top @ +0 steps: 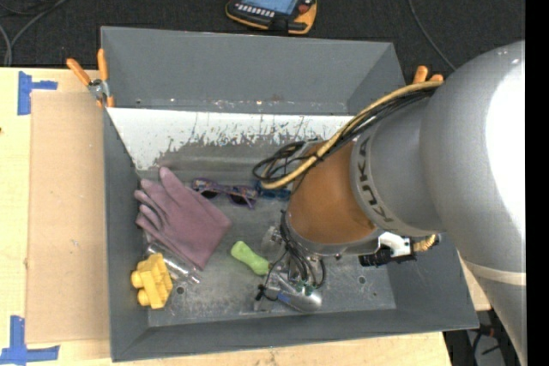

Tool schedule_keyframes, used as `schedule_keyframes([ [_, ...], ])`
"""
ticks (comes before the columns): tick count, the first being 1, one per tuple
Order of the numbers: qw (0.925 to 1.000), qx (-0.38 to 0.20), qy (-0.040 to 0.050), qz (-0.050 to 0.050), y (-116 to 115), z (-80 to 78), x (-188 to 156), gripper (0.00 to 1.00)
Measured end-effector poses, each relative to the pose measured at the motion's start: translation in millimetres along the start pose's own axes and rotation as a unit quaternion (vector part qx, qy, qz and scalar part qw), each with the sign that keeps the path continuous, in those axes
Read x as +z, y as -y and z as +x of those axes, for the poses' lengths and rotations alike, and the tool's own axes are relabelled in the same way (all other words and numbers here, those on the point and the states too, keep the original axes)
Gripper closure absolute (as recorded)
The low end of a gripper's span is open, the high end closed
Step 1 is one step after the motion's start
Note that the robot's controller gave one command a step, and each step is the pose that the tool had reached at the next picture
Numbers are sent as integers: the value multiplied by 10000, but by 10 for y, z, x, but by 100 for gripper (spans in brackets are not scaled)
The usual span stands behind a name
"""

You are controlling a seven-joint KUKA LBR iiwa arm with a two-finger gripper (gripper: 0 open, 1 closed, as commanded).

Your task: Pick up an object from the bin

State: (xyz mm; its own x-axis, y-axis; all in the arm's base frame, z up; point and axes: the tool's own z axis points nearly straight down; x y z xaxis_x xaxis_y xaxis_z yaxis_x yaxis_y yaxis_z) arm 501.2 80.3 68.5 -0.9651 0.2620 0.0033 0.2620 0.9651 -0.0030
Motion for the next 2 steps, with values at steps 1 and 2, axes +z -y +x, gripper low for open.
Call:
schedule_keyframes([
  [1,10000,-42,-45,-8,19,-223,-13,100],
  [2,10000,-47,-44,-8,19,-223,-15,100],
])
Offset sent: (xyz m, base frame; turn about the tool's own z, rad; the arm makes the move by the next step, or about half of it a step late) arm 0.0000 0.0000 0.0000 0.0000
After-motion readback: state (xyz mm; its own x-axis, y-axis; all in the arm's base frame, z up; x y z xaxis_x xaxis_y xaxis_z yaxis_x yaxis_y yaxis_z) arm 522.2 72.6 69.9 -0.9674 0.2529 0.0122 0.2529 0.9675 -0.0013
